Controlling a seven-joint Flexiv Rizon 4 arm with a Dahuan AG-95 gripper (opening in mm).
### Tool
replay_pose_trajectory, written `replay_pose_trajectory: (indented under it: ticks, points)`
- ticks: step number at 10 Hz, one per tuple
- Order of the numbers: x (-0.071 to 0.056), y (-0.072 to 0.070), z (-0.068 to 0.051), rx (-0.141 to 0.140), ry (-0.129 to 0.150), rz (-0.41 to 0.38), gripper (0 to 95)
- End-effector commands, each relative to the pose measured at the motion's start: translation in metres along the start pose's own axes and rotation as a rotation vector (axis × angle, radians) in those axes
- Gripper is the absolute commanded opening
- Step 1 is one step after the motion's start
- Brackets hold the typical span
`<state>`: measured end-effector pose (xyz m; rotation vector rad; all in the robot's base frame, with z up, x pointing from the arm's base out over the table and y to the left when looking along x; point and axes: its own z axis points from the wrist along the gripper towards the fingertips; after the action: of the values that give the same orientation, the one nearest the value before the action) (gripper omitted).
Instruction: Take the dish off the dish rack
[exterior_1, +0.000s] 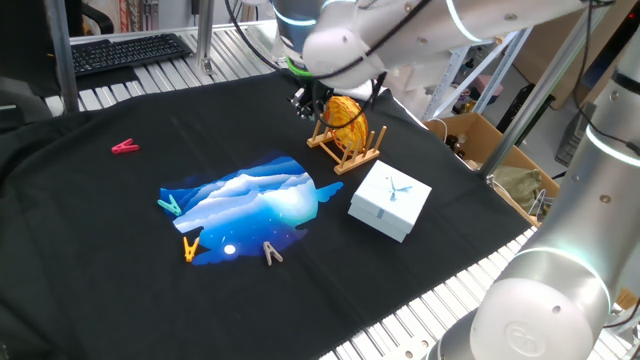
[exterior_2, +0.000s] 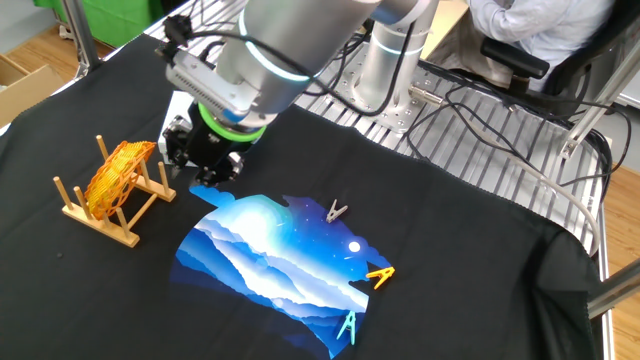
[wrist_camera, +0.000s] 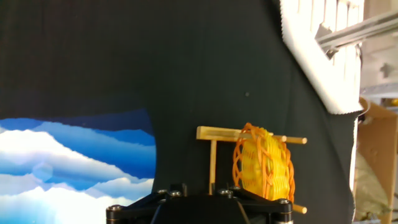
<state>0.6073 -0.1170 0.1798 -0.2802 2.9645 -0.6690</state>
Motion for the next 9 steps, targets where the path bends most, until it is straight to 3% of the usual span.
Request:
replay_pose_trajectory:
  ticks: [1,2,3,7,9]
  points:
    - [0.002,-0.0003,-0.0005,-0.006,-0.003,-0.001,19.0]
    - [0.0021,-0.0003,-0.0005,-0.006,-0.003,-0.001,19.0]
    - [0.0026,-0.001,0.0004,-0.008,0.002,0.0,0.0]
    - [0.0031,-0.0015,0.0008,-0.04,0.003,-0.018,0.0]
    - [0.0031,-0.0015,0.0008,-0.075,0.029,0.001,0.0]
